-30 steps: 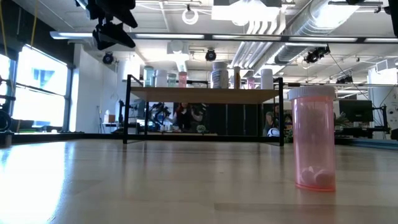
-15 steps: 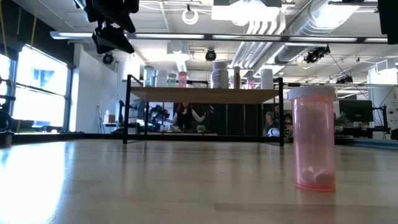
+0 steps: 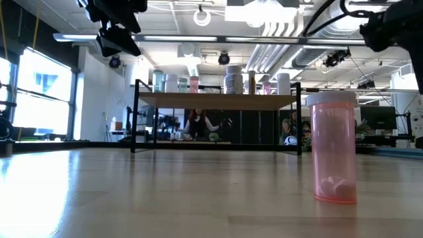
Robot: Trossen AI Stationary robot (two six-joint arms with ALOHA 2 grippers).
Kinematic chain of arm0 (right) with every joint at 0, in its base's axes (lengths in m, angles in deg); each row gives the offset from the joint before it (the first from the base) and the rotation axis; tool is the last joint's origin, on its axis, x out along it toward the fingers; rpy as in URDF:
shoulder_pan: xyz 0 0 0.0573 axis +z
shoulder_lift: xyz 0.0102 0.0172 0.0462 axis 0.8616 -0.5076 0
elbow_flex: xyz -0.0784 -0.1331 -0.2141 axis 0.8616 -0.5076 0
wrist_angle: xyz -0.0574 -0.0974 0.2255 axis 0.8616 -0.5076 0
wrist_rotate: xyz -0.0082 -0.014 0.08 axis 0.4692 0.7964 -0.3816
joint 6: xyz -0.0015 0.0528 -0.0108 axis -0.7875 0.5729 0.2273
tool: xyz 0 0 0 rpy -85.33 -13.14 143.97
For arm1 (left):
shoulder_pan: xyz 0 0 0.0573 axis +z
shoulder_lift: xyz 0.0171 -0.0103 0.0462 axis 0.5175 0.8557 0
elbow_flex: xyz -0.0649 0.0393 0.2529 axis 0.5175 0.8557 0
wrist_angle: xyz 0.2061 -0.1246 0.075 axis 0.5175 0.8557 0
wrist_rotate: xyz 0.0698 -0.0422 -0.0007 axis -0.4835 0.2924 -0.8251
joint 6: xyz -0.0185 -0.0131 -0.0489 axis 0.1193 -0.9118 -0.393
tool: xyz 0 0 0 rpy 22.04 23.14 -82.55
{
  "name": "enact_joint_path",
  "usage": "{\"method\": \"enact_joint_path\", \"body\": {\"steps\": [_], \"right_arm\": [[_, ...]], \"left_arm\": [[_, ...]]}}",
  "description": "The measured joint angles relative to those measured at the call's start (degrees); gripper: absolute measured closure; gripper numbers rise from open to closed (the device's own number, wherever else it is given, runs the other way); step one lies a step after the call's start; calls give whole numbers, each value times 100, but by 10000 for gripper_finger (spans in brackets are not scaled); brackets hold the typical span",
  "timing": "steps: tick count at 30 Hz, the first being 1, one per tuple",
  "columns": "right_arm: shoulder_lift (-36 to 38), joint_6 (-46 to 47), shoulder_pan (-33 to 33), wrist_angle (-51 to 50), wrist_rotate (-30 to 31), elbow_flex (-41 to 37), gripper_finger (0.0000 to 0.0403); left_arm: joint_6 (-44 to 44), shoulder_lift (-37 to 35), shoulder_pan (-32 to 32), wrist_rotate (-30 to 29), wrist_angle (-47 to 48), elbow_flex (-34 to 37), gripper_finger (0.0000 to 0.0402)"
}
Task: Pick and place medicine bottles onto shelf by color
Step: Put the blue pill bottle on the shelf
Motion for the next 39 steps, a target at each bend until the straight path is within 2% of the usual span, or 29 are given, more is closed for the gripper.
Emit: {"method": "enact_joint_path", "body": {"steps": [14, 18, 25, 34, 39], "right_arm": [[4, 14, 2, 1306, -217, -1009, 192], [2, 96, 2, 1386, -244, -1182, 196], [2, 112, 2, 1342, -166, -1185, 232], [4, 105, 0, 1391, -285, -1179, 309], [4, -51, -3, 1434, -439, -988, 317]], "left_arm": [[0, 0, 0, -22, 1, 0, 177], [-4, 0, 0, -66, 1, 0, 177], [-12, 0, 0, -104, 0, 2, 177], [-17, -2, 2, -323, 0, 2, 177], [-18, -2, 2, -326, 0, 2, 177]]}}
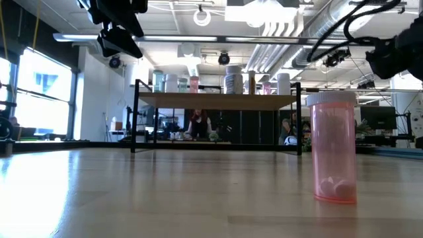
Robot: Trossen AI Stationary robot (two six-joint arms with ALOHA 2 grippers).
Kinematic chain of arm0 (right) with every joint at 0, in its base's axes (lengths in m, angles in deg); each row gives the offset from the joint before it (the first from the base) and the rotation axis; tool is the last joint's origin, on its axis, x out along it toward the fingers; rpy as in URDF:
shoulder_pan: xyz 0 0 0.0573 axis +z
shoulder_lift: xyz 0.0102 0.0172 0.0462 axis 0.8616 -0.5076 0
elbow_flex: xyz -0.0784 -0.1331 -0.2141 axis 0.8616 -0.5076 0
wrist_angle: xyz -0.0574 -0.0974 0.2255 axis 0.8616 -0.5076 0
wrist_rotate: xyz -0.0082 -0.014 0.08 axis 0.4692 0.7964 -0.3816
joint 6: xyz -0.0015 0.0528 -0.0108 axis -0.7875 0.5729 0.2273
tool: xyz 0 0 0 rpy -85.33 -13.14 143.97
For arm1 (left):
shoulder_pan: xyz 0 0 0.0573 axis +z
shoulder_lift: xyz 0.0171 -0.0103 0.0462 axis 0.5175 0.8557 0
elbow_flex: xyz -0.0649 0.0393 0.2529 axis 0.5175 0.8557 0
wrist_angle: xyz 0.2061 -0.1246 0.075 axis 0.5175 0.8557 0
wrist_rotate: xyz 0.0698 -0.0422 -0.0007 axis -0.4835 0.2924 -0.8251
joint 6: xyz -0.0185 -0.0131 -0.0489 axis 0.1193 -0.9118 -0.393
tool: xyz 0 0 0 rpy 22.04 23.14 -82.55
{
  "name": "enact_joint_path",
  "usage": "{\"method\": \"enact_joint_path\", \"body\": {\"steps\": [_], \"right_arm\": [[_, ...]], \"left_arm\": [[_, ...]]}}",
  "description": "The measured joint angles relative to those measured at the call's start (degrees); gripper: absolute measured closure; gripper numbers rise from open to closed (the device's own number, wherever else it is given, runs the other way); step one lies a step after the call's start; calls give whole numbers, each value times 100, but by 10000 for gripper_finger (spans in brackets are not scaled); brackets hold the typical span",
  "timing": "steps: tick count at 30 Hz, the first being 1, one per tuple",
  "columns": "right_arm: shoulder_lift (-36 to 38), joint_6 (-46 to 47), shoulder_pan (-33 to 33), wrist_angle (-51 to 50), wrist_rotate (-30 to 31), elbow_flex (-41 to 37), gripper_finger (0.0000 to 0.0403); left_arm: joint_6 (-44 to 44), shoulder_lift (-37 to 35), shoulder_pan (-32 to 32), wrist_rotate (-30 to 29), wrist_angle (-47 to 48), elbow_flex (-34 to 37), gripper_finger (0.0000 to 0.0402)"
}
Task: Pick and place medicine bottles onto shelf by color
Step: Put the blue pill bottle on the shelf
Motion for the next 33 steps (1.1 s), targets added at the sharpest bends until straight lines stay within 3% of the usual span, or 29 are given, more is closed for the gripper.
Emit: {"method": "enact_joint_path", "body": {"steps": [11, 18, 33], "right_arm": [[0, -845, -384, -10, 121, 872, 311], [0, -1629, -1090, -7, 202, 1411, 312], [-1, -2797, -2812, -283, 216, 2726, 313]], "left_arm": [[13, 0, 0, -50, 0, 1, 177], [209, 0, 0, -72, 0, 0, 177], [1106, -2, 151, -705, -2, 2, 177]]}}
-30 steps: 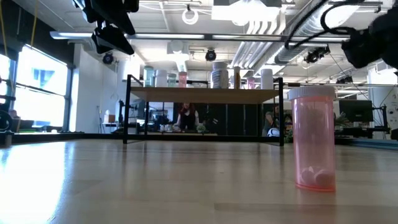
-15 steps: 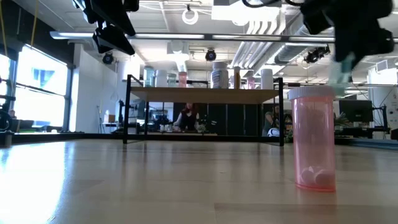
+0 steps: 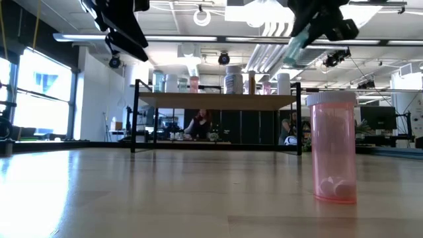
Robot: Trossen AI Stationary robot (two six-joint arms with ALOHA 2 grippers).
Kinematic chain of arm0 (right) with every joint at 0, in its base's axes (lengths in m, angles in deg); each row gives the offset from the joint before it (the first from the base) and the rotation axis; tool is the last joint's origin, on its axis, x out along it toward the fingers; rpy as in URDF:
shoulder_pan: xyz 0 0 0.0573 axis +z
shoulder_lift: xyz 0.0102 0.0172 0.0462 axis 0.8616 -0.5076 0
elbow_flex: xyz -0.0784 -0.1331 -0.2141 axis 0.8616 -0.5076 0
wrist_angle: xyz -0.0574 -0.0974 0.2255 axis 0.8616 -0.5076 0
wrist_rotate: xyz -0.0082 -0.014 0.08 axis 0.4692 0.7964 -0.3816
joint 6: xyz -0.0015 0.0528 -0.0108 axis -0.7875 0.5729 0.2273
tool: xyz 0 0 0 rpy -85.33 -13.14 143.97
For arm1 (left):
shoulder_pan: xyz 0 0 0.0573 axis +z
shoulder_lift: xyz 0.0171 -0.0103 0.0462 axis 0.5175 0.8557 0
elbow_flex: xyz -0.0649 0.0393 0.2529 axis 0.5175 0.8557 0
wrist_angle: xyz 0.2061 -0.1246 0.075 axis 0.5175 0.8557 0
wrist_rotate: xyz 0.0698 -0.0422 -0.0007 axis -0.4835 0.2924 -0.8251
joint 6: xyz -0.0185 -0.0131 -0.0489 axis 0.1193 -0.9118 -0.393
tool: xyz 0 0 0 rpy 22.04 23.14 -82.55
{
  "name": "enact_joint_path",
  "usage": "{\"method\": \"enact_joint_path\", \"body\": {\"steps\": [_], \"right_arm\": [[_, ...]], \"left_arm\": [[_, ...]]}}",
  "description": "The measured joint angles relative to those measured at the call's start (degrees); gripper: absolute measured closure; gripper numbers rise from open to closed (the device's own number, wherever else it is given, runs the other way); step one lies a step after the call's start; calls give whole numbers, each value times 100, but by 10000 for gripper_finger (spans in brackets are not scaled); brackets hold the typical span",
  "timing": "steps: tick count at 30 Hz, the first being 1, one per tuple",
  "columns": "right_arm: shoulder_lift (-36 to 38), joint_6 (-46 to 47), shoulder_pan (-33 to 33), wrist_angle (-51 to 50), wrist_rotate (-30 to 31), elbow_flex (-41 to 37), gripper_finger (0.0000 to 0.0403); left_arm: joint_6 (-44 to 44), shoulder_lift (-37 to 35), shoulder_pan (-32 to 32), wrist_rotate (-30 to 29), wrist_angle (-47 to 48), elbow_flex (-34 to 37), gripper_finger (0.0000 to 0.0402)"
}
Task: Pick and place medicine bottles onto shelf by color
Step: Put the blue pill bottle on the shelf
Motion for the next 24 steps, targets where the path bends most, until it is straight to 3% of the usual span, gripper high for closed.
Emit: {"method": "enact_joint_path", "body": {"steps": [11, 24], "right_arm": [[-1, -1336, -1186, -36, 98, 751, 313], [-18, -3704, -2933, -32, 88, 1750, 313]], "left_arm": [[72, 0, 384, -148, -383, 0, 177], [9, 0, 684, -660, -918, 0, 177]]}}
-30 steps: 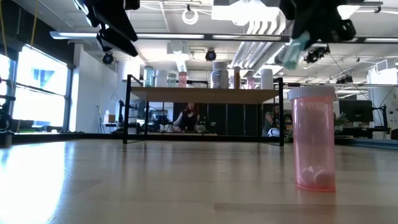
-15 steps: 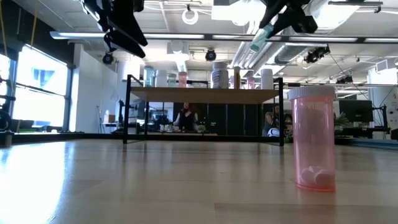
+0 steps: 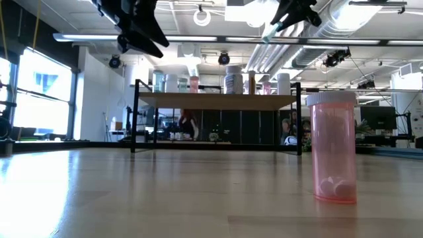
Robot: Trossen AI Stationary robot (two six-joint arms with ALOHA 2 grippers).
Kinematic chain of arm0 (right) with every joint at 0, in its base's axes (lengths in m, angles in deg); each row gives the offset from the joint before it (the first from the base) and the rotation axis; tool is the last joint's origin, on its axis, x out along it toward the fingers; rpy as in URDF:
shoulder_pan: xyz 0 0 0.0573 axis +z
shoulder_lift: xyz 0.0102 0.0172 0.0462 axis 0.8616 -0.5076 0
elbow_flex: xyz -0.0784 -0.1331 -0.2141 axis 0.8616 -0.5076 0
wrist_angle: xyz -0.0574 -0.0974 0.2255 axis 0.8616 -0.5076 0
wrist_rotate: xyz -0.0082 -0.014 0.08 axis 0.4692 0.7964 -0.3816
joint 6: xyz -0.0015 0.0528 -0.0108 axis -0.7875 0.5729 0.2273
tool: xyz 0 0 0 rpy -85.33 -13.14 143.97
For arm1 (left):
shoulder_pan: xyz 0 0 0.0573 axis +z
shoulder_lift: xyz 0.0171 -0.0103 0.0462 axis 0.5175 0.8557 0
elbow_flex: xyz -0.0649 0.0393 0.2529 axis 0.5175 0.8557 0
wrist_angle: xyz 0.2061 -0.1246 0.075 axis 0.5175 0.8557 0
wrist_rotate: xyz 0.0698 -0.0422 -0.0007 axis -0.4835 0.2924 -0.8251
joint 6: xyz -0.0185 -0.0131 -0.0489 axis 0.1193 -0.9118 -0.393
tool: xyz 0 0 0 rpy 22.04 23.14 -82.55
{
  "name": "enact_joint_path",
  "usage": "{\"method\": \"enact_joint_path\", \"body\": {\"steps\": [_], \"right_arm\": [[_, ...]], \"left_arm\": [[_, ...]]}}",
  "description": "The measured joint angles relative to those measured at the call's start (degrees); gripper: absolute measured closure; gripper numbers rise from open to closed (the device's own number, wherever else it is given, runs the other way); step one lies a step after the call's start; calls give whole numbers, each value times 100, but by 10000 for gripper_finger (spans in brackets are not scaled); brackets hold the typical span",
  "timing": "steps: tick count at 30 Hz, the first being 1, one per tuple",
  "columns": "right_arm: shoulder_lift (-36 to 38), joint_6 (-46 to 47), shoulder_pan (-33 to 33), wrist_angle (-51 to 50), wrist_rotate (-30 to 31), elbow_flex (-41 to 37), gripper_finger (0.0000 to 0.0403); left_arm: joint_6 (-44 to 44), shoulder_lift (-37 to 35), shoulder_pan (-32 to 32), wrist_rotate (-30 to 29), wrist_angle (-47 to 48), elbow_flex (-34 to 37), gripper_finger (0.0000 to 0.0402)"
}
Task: Pick and place medicine bottles onto shelf by color
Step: Put the blue pill bottle on the shelf
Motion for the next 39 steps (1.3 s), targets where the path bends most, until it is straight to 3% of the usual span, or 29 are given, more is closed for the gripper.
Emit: {"method": "enact_joint_path", "body": {"steps": [6, 12, 25, 39], "right_arm": [[-324, -712, -748, -313, -351, 660, 313], [-1082, -1163, -1232, -1359, -408, 1288, 313], [-2290, -1553, -1256, -2579, -741, 1878, 313], [-2934, -1696, -1257, -2674, -743, 1871, 313]], "left_arm": [[-55, 0, 144, -90, -81, 0, 177], [-60, 0, 159, -88, -57, 0, 177], [-105, 0, 157, -87, -55, 0, 177], [-105, 0, 157, -86, -53, 0, 177]]}}
